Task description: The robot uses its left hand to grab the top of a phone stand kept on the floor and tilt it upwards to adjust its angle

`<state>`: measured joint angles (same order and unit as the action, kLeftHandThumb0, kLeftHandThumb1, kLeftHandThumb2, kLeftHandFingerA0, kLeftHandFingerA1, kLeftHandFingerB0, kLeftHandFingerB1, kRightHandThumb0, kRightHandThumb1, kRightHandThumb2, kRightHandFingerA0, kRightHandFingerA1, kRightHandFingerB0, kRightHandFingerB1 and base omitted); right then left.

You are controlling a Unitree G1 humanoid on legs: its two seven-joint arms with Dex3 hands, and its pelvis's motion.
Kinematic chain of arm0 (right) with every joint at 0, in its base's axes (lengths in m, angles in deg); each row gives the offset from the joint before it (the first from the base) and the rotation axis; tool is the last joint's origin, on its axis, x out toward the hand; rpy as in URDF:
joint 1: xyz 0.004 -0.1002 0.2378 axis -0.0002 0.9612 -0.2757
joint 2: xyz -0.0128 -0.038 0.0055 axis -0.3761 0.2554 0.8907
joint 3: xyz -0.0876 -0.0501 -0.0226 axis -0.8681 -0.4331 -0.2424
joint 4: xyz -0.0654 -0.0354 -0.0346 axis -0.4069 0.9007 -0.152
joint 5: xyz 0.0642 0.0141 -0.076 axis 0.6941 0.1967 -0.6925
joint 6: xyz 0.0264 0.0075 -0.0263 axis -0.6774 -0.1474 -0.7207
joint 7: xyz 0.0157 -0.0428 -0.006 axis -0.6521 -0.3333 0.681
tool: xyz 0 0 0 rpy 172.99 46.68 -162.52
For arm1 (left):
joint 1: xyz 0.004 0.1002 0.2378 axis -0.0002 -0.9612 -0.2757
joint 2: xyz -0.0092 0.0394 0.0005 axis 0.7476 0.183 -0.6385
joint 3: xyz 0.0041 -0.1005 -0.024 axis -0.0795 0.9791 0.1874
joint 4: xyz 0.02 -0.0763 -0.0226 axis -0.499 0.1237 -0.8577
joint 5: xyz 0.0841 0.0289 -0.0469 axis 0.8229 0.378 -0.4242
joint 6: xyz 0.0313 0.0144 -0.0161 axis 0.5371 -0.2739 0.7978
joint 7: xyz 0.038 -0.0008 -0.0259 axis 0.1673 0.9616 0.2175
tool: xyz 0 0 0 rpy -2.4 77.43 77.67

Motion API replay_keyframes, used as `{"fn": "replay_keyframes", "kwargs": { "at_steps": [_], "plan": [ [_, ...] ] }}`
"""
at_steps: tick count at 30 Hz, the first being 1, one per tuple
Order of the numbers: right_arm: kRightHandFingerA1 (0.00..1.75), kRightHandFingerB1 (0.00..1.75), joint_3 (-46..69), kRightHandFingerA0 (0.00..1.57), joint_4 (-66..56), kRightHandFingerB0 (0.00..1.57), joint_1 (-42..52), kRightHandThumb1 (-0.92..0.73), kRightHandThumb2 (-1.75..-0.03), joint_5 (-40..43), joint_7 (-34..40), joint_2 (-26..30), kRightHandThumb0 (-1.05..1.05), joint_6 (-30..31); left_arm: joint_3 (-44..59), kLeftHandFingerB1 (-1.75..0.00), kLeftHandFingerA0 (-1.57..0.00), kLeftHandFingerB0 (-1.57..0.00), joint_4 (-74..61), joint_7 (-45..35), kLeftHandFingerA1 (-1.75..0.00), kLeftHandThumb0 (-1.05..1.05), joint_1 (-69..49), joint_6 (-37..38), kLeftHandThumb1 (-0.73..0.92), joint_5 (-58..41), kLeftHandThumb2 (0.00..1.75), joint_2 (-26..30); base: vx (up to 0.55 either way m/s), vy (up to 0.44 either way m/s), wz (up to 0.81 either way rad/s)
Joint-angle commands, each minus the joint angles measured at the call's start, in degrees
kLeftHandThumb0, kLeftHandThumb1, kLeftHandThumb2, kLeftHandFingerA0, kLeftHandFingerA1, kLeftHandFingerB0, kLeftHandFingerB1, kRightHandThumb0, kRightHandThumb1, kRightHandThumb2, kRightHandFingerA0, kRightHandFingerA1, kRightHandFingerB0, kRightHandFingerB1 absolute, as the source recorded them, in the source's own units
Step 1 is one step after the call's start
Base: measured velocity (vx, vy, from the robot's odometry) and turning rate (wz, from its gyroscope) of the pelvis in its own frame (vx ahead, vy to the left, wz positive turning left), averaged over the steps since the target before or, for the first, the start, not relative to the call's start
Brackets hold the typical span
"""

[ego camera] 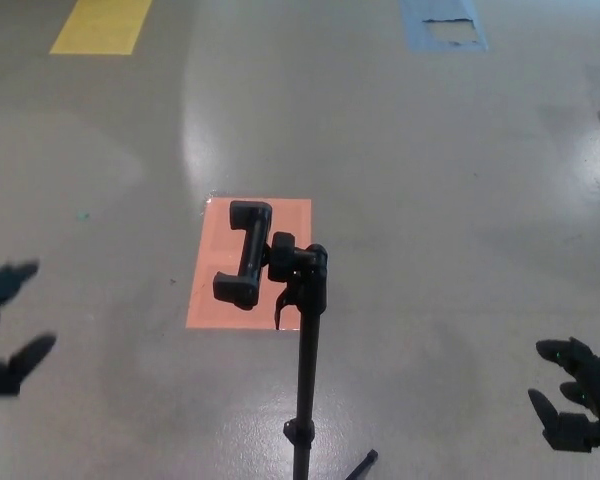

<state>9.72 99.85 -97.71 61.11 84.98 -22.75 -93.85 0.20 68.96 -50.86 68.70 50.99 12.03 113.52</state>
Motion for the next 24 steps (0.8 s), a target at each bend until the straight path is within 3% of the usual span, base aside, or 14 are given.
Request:
{"fn": "replay_keyframes", "kwargs": {
  "at_steps": [1,2,3,12,14,16,17,18,19,20,21,22,24],
  "plan": [
    [0.48,0.47,0.5,0.00,1.6,0.00,-1.9,-0.59,-1.11,0.3,2.0,0.2,-0.34,-1.3,-2.9,-0.18,-0.13,0.00,-12.6,4.9,-0.26,-0.87,-0.5,6.7,0.75,8.6,1.11,6.0,0.00,0.000,0.00],
    [0.48,0.47,0.5,0.00,1.6,0.00,-2.0,-0.58,-1.11,0.4,1.9,0.2,-0.34,-1.1,-3.0,-0.18,-0.09,0.00,-13.7,5.0,-0.24,-0.85,-0.6,7.0,0.92,9.0,0.68,6.3,0.00,0.000,0.00],
    [0.48,0.47,0.6,0.00,1.7,0.00,-2.0,-0.60,-1.12,0.5,1.7,0.2,-0.33,-1.2,-3.2,-0.21,-0.06,0.00,-16.6,4.7,-0.24,-0.82,-1.1,7.4,0.73,9.6,1.09,7.1,0.00,0.000,0.00],
    [0.48,0.47,0.8,0.00,2.2,0.00,-2.4,-0.60,-1.12,0.4,1.4,0.7,-0.33,-1.2,-3.3,-0.17,-0.07,0.00,-32.3,1.1,-0.24,-0.89,-3.7,5.8,0.78,13.0,1.14,10.8,0.00,0.000,0.00],
    [0.48,0.47,0.7,0.00,2.2,0.00,-2.4,-0.60,-1.12,0.3,1.3,0.7,-0.33,-1.2,-3.5,-0.19,-0.15,0.00,-33.8,1.3,-0.26,-0.86,-3.9,5.5,0.73,14.1,1.11,11.2,0.00,0.000,0.00],
    [0.48,0.47,0.6,0.00,2.3,0.00,-2.5,-0.60,-1.12,0.2,1.4,0.7,-0.33,-1.0,-3.6,-0.19,-0.07,0.00,-36.0,1.1,-0.25,-0.84,-3.8,5.1,0.69,15.5,1.07,11.9,0.00,0.000,0.00],
    [0.48,0.47,0.5,0.00,2.3,0.00,-2.6,-0.60,-1.12,0.2,1.4,0.7,-0.33,-0.9,-3.7,-0.16,-0.09,0.00,-36.8,0.9,-0.23,-0.91,-3.6,5.1,0.73,16.1,0.80,12.3,0.00,0.000,0.00],
    [0.48,0.47,0.5,0.00,2.3,0.00,-2.6,-0.60,-1.12,0.2,1.3,0.7,-0.33,-0.9,-3.8,-0.16,-0.09,0.00,-37.1,0.8,-0.23,-0.91,-3.5,5.2,0.73,16.2,0.80,12.4,0.00,0.000,0.00],
    [0.48,0.47,0.6,0.00,2.3,0.00,-2.7,-0.61,-1.12,0.3,1.2,0.8,-0.33,-1.0,-3.9,-0.17,-0.18,0.00,-37.6,0.8,-0.29,-0.86,-3.0,5.7,0.67,16.9,1.05,12.8,0.00,0.000,0.00],
    [0.48,0.47,0.6,0.00,2.4,0.00,-2.9,-0.60,-1.12,0.3,1.0,0.8,-0.33,-0.9,-4.1,-0.18,-0.09,0.00,-38.2,0.9,-0.24,-0.85,-2.4,6.2,0.82,17.8,0.65,13.2,0.00,0.000,0.00],
    [0.48,0.47,0.6,0.00,2.4,0.00,-3.0,-0.60,-1.12,0.3,1.0,0.8,-0.33,-0.8,-4.1,-0.18,-0.09,0.00,-38.4,0.9,-0.24,-0.85,-2.2,6.3,0.82,18.1,0.65,13.4,0.00,0.000,0.00],
    [0.48,0.47,0.6,0.00,2.5,0.00,-3.1,-0.60,-1.12,0.3,1.0,0.8,-0.33,-0.8,-4.3,-0.18,-0.16,0.00,-38.6,1.2,-0.29,-0.86,-1.7,6.6,0.63,18.7,1.02,13.5,0.00,0.000,0.00],
    [0.48,0.47,0.6,0.00,2.5,0.00,-3.2,-0.60,-1.12,0.3,1.0,0.7,-0.33,-0.8,-4.6,-0.18,-0.14,0.00,-38.6,2.0,-0.28,-0.85,-0.8,7.0,0.63,20.0,1.02,13.6,0.00,0.000,0.00]
  ]
}}
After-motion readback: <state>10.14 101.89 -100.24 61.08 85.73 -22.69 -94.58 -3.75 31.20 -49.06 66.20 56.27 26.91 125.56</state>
